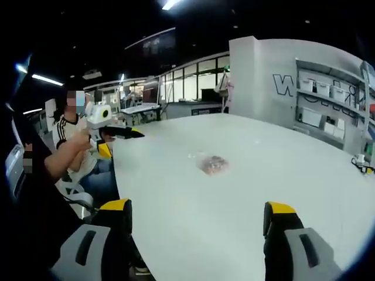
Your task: Open the resealable bag by pulling the two sides of the seal apart until the entire bag opening is separated and visibly accessible.
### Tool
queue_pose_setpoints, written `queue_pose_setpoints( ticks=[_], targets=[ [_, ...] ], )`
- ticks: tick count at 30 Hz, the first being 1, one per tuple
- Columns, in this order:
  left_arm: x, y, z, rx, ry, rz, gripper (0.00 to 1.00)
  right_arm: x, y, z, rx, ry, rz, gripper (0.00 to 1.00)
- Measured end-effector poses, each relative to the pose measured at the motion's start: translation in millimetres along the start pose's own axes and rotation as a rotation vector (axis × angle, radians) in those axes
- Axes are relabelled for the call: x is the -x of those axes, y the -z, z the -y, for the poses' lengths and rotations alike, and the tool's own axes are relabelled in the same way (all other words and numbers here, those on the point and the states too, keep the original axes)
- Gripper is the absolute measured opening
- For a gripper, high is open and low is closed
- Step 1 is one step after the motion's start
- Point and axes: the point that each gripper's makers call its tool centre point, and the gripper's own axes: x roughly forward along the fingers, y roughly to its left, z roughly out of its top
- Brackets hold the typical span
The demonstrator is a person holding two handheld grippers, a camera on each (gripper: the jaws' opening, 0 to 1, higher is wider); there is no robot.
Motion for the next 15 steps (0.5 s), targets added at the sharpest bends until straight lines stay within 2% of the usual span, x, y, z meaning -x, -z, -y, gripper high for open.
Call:
queue_pose_setpoints(
  ticks=[15],
  targets=[
    [-2.5, 1.7, -4.6, 0.012, 0.003, 0.013, 1.00, -7.7, -1.8, 0.6, 0.011, 0.000, -0.019, 0.93]
  ],
)
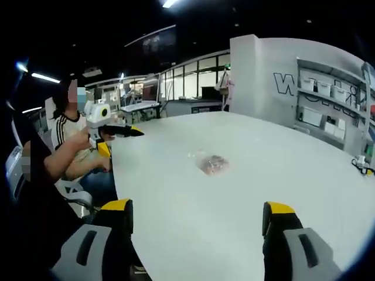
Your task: Open the resealable bag by pulling the two sides of the seal apart until the entire bag opening is separated and visibly accessible.
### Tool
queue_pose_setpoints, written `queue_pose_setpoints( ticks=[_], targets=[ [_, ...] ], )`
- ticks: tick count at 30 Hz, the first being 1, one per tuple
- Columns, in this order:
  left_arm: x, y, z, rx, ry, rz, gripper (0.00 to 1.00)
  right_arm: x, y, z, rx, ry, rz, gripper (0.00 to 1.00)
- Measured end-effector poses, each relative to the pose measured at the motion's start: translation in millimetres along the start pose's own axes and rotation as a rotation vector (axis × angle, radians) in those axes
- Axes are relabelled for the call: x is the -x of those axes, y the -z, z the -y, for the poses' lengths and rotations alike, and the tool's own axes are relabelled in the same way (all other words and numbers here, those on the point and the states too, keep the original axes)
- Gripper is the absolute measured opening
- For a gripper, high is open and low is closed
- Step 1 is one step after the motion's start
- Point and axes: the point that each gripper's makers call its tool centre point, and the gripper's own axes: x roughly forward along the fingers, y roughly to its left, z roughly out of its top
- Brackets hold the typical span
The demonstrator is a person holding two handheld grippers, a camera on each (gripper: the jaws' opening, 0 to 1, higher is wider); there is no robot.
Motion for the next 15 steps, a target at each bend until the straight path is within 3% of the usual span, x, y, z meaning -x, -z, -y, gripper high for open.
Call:
queue_pose_setpoints(
  ticks=[15],
  targets=[
    [-6.5, 1.0, -0.9, 0.002, 0.004, 0.000, 1.00, -4.5, -3.9, 3.3, 0.011, -0.005, -0.001, 0.91]
  ],
)
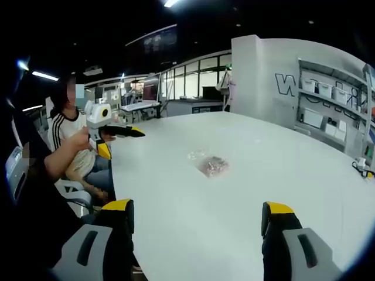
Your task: Open the resealable bag by pulling the two sides of the seal apart until the entire bag opening is separated and visibly accessible.
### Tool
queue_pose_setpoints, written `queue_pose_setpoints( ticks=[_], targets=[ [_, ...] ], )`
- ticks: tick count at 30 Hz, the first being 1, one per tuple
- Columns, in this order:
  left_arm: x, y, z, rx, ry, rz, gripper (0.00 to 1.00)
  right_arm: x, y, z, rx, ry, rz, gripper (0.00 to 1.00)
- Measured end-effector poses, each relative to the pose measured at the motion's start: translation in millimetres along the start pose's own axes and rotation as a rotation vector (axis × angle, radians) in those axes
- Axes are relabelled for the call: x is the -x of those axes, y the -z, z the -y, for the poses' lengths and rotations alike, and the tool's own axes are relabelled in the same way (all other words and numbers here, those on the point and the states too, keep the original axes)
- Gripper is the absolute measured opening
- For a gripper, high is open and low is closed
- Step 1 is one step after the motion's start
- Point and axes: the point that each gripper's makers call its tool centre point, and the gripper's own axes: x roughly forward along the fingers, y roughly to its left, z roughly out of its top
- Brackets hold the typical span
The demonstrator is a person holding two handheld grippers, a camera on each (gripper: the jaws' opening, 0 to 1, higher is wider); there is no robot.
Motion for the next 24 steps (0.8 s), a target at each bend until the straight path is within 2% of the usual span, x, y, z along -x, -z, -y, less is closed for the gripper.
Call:
queue_pose_setpoints(
  ticks=[14, 24],
  targets=[
    [-6.0, 2.5, 0.0, 0.007, 0.005, 0.001, 1.00, -9.4, -2.9, 6.4, 0.016, -0.005, -0.011, 0.89],
    [-10.9, 3.5, 0.7, 0.007, 0.008, 0.005, 1.00, -39.7, -18.0, 11.4, 0.072, -0.027, -0.031, 0.85]
  ],
)
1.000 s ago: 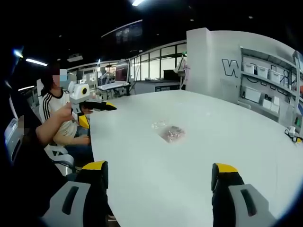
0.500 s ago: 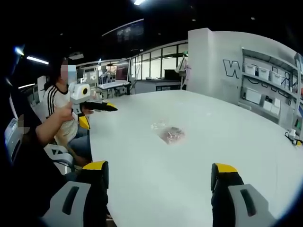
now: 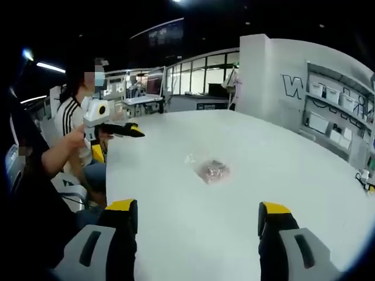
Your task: Open the resealable bag by pulling the two sides of the seal apart until the entire bag opening is separated and visibly accessible.
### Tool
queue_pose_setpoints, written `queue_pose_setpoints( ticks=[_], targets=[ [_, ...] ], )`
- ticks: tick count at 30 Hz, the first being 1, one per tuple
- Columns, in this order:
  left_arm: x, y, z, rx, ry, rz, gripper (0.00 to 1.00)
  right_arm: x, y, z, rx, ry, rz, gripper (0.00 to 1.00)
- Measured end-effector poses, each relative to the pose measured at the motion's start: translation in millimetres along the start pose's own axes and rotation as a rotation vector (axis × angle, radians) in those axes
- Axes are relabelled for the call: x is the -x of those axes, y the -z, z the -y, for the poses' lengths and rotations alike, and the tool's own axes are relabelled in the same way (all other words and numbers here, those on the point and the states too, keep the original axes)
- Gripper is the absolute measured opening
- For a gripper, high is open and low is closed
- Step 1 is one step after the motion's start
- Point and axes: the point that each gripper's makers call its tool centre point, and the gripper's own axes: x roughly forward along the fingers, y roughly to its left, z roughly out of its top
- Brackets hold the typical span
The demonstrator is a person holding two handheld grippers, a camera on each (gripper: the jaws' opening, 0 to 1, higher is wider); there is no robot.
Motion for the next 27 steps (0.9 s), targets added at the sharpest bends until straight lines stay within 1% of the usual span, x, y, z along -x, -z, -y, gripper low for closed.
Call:
queue_pose_setpoints(
  ticks=[3, 7, 13, 18, 27],
  targets=[
    [-0.7, 0.3, -0.9, 0.001, -0.004, 0.002, 1.00, -12.9, -6.8, 1.8, 0.034, -0.009, -0.009, 0.84],
    [-1.6, 0.5, -0.4, 0.001, -0.007, 0.004, 1.00, -28.0, -10.9, 4.8, 0.065, -0.026, -0.029, 0.82],
    [-3.4, 0.7, 0.8, 0.002, -0.005, 0.004, 1.00, -47.6, -15.9, 9.7, 0.086, -0.047, -0.046, 0.80],
    [-3.9, 2.3, -0.8, 0.006, -0.007, 0.003, 1.00, -58.2, -17.5, 11.5, 0.096, -0.060, -0.055, 0.78],
    [-3.2, 4.1, -3.5, 0.008, -0.012, 0.001, 1.00, -74.3, -16.6, 14.5, 0.114, -0.072, -0.091, 0.78]
  ],
)
